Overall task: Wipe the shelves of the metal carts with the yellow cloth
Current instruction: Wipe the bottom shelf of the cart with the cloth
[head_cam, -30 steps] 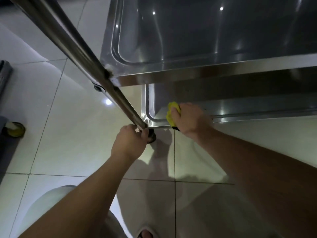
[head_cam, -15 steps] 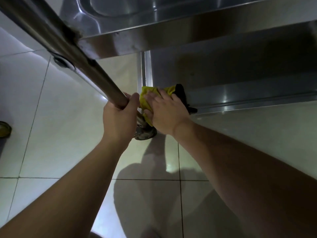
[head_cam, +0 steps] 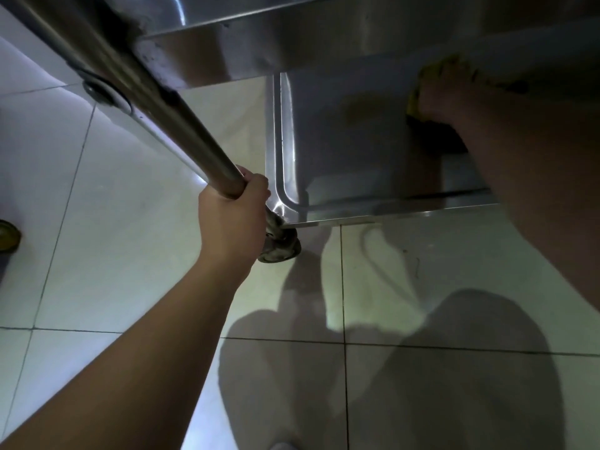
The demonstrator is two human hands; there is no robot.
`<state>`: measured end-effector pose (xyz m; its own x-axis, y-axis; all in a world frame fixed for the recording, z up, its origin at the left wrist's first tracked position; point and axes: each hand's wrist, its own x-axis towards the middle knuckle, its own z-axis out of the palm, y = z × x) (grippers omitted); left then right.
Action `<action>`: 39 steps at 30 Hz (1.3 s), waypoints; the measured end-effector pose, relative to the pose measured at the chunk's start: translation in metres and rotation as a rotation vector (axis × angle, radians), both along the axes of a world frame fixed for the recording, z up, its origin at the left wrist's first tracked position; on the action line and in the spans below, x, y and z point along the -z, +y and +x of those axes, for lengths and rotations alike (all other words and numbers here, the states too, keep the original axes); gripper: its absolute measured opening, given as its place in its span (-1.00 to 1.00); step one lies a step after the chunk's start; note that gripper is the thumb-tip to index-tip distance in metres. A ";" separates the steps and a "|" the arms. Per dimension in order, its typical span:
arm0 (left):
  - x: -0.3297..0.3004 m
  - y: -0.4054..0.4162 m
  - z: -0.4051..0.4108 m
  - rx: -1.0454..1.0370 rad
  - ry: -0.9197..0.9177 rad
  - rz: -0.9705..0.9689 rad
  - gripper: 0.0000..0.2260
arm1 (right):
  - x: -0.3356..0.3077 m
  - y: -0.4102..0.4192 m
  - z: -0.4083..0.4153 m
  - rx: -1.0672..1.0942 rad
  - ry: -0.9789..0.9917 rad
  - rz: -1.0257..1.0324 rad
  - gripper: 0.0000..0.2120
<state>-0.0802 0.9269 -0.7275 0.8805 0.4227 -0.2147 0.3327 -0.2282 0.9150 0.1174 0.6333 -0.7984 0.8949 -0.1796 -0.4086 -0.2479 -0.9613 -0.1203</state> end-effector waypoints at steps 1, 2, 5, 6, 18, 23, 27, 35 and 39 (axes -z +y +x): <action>0.000 0.000 0.000 0.002 -0.002 0.002 -0.82 | -0.001 0.015 0.009 -0.077 0.020 -0.009 -0.23; 0.000 0.000 0.000 0.004 -0.007 0.002 -0.83 | -0.004 0.033 0.014 -0.158 0.033 -0.008 -0.20; 0.002 0.000 0.001 0.010 -0.008 0.011 -0.85 | -0.006 0.086 0.005 -0.396 -0.032 -0.012 -0.42; 0.002 -0.001 0.001 0.009 -0.010 0.005 -0.86 | -0.007 0.103 -0.002 -0.424 -0.069 0.016 -0.45; 0.005 -0.006 0.003 -0.059 -0.017 0.018 -0.94 | 0.007 0.130 -0.090 -0.593 -0.228 0.141 -0.43; 0.005 -0.004 0.003 -0.035 -0.012 0.025 -0.90 | 0.024 -0.010 -0.023 -0.158 -0.176 0.049 -0.37; 0.006 -0.002 0.003 -0.023 -0.013 0.025 -0.92 | 0.042 -0.068 -0.007 0.047 -0.076 0.008 -0.26; 0.004 -0.006 0.001 -0.055 -0.015 0.030 -0.87 | 0.011 0.063 -0.102 -0.289 -0.080 0.113 -0.18; 0.004 -0.005 0.001 -0.082 0.004 0.057 -0.88 | 0.005 0.156 -0.153 -0.496 -0.160 0.163 -0.40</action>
